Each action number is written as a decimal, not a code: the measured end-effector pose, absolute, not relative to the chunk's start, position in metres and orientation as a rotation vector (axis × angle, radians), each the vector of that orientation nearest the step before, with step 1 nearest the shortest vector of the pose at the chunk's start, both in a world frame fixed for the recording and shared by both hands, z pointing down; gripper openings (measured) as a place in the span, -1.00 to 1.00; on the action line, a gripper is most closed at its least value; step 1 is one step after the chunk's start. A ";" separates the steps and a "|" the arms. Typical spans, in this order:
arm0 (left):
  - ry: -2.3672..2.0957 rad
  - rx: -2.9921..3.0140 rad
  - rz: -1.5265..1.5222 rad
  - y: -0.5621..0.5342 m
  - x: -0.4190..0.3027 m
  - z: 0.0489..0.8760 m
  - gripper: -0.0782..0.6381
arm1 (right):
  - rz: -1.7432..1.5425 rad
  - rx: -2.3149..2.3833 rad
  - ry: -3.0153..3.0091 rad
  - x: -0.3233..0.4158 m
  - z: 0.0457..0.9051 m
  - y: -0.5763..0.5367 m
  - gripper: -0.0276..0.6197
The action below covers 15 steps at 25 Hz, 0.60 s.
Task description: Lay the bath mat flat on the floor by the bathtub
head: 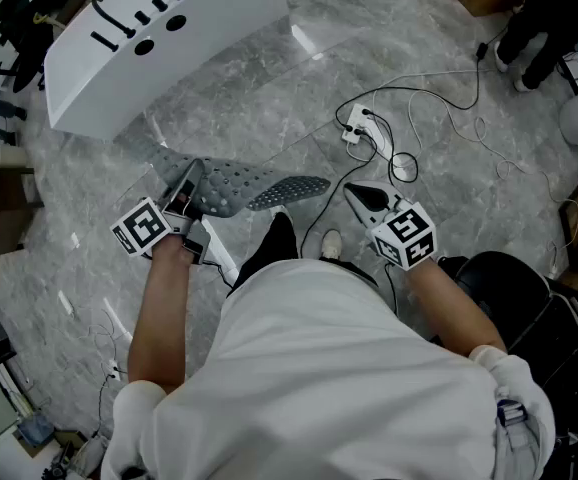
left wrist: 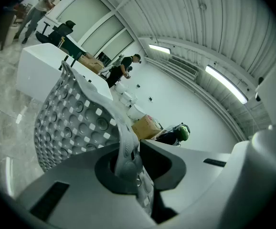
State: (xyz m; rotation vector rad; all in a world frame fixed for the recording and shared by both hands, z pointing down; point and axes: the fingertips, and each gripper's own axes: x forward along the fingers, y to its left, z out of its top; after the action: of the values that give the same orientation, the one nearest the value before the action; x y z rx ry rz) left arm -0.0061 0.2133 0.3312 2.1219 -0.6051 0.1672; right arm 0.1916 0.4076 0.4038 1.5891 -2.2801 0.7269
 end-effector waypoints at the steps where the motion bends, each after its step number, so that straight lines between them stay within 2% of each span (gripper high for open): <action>1: -0.602 2.118 0.160 0.207 -0.004 0.330 -0.68 | 0.727 1.597 -2.272 0.192 0.402 0.401 -0.90; 15: -0.445 2.172 0.172 0.068 0.052 0.328 -0.69 | 0.732 1.690 -2.184 0.190 0.368 0.242 -0.86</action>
State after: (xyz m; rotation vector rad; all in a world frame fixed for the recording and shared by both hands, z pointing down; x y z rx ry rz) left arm 0.0522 0.0677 0.3277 2.1719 -0.4445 0.1723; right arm 0.1899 0.2417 0.3682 1.6898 -2.1845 0.7324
